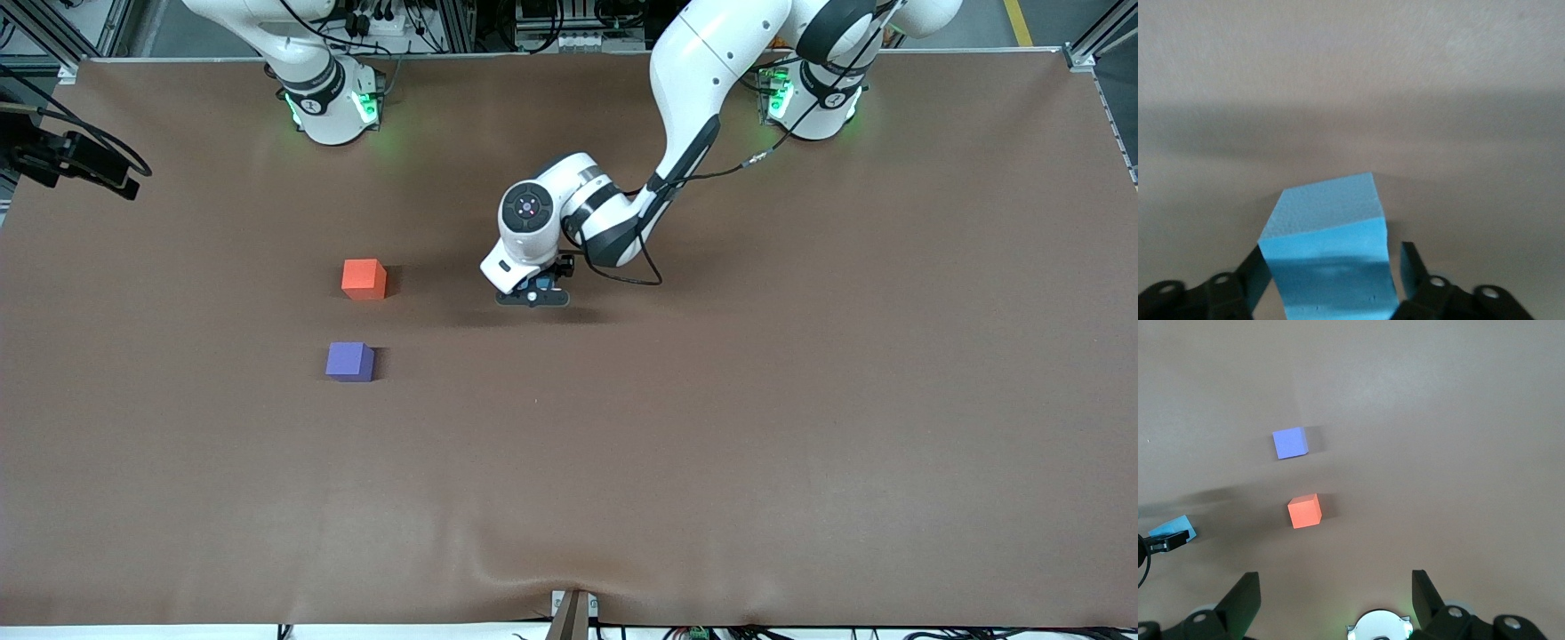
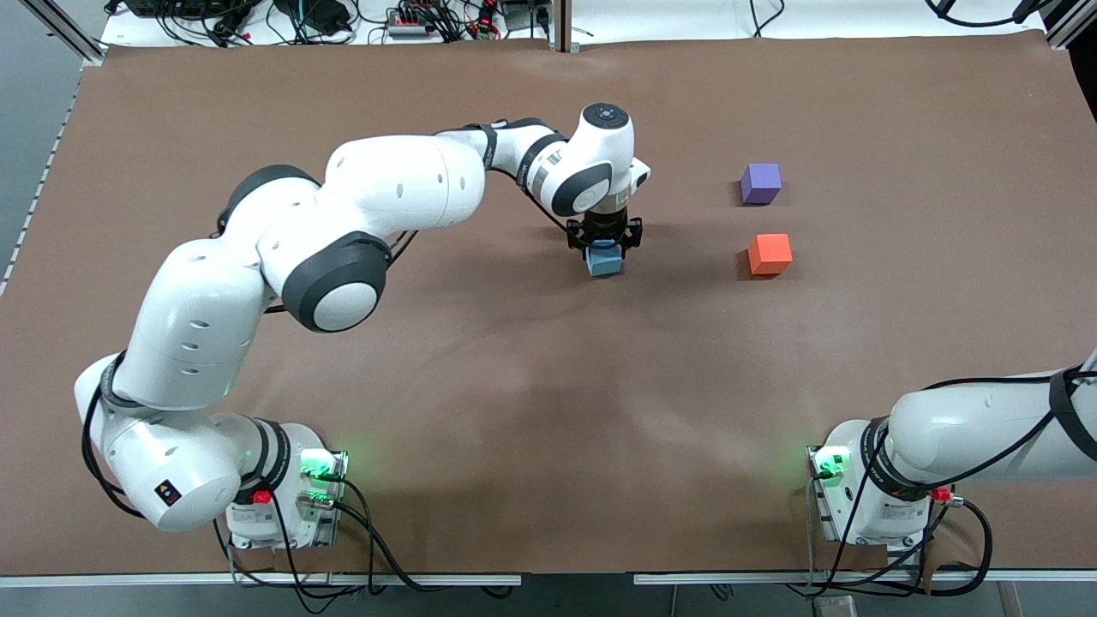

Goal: Place blue block between orange and purple blocks
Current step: 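Carry the blue block to mid-table and set it down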

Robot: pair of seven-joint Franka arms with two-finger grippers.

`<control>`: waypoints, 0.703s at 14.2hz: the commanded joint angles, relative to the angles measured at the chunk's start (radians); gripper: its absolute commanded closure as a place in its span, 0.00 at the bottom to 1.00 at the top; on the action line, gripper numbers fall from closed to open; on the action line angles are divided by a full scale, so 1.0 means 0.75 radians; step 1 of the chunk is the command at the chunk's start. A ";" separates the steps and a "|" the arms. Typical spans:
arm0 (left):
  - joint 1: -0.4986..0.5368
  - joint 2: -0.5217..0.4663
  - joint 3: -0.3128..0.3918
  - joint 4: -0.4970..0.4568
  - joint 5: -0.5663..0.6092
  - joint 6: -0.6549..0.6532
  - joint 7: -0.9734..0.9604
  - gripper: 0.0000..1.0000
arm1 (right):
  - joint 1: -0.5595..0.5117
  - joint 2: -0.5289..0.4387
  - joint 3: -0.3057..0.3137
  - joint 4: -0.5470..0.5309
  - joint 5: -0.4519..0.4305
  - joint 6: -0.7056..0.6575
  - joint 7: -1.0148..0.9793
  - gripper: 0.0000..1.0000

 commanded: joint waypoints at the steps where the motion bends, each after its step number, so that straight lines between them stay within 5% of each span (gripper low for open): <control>1: -0.005 -0.084 0.019 0.018 0.067 -0.086 -0.007 0.00 | -0.001 0.008 0.012 0.008 0.014 -0.011 0.010 0.00; 5: 0.095 -0.335 0.019 0.013 0.061 -0.288 -0.011 0.00 | 0.026 0.206 0.014 0.010 0.014 -0.118 0.001 0.00; 10: 0.394 -0.579 0.015 0.007 0.053 -0.475 0.017 0.00 | 0.228 0.231 0.031 -0.039 0.016 -0.044 0.022 0.00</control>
